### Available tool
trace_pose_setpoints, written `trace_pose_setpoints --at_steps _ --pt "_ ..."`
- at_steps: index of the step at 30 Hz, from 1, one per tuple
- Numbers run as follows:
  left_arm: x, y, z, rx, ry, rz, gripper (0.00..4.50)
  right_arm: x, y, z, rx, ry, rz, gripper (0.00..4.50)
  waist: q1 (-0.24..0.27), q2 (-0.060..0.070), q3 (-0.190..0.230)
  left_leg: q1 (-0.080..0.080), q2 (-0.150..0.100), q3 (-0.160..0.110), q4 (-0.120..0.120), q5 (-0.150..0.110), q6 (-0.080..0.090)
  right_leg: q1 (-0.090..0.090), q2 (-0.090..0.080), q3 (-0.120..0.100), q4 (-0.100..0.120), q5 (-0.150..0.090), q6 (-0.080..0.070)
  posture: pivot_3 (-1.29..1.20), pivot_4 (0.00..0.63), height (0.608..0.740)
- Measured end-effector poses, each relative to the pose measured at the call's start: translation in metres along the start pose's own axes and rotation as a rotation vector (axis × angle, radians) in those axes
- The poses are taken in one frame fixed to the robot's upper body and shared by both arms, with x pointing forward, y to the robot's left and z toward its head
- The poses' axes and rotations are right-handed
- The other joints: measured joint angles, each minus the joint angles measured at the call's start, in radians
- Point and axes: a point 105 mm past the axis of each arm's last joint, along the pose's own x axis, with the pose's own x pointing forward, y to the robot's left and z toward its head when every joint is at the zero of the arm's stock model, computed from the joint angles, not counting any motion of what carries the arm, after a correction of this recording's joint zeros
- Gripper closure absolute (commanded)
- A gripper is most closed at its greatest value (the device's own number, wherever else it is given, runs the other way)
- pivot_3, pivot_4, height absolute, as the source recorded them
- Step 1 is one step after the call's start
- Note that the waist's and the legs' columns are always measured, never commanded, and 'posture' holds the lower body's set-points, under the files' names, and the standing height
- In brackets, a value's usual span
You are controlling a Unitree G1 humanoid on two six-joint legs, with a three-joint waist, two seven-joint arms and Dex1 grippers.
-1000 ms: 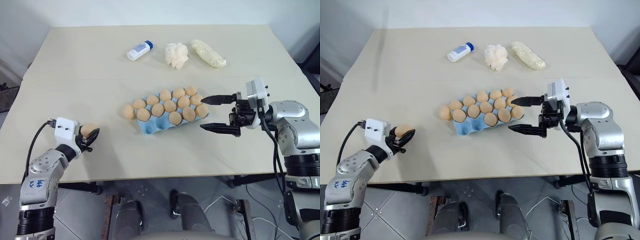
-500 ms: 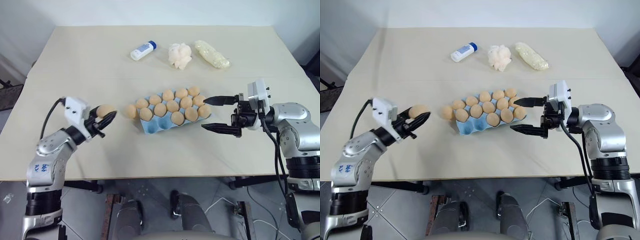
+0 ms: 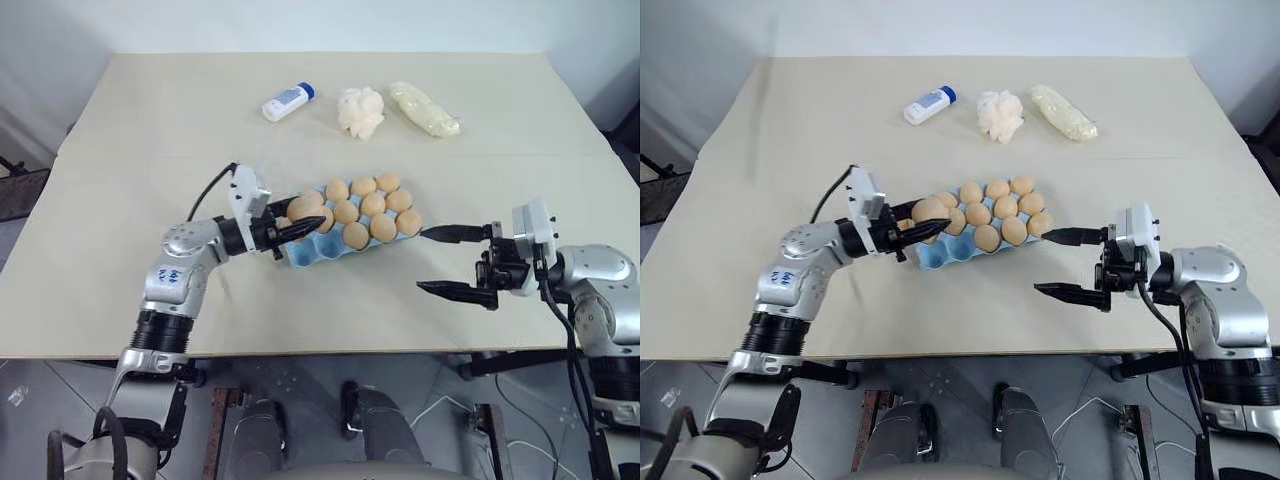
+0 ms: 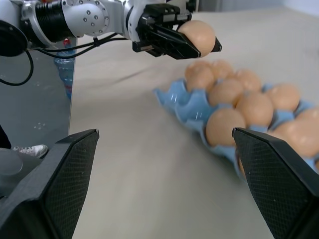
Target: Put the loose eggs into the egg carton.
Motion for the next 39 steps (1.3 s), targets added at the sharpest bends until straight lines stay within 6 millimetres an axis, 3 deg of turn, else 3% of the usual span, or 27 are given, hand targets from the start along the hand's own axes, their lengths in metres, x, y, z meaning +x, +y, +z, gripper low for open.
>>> trace_pose_setpoints --at_steps 8,14,23,32,36,39 --pt "0.013 -0.006 -0.015 -0.016 0.060 -0.091 2.81 -0.020 -0.005 -0.019 0.050 -0.014 -0.167 0.00 0.000 0.000 0.000 0.000 0.000 0.000 0.001 0.001 0.001 0.001 0.000 0.001 0.000 0.000 0.000 0.00 0.150 0.740" --pt "0.020 -0.003 -0.022 -0.010 0.078 -0.081 2.81 -0.022 -0.006 -0.021 0.047 -0.012 -0.203 0.00 0.001 0.000 0.000 0.000 -0.001 -0.001 0.002 0.001 0.002 0.001 0.000 0.001 0.000 0.000 0.000 0.00 0.150 0.740" --pt "0.026 0.002 -0.022 0.011 0.085 -0.055 0.02 -0.022 -0.010 -0.020 0.041 -0.015 -0.227 0.00 0.001 0.000 0.000 0.000 -0.001 -0.003 0.002 0.001 0.002 0.001 0.000 0.001 0.000 0.000 0.001 0.00 0.150 0.740" --pt "0.021 0.008 -0.007 0.049 0.045 -0.009 0.02 -0.024 -0.014 -0.021 0.055 -0.022 -0.230 0.00 0.001 0.000 0.000 0.000 -0.001 -0.004 0.002 0.002 0.003 0.001 0.000 0.002 0.000 0.000 0.001 0.00 0.150 0.740" --pt "0.004 0.013 0.017 0.121 -0.023 0.063 0.02 -0.021 -0.014 -0.020 0.048 -0.056 -0.206 0.00 -0.003 0.000 0.000 0.000 0.000 -0.004 0.001 0.001 0.002 0.001 0.000 0.002 0.001 0.000 0.001 0.00 0.150 0.740" --pt "-0.017 0.021 0.023 0.130 -0.038 0.151 0.02 -0.022 -0.014 -0.020 0.041 -0.060 -0.199 0.00 0.000 0.000 0.000 0.001 -0.001 -0.004 0.001 0.002 0.002 0.001 0.000 0.002 0.002 0.000 0.001 0.00 0.150 0.740"
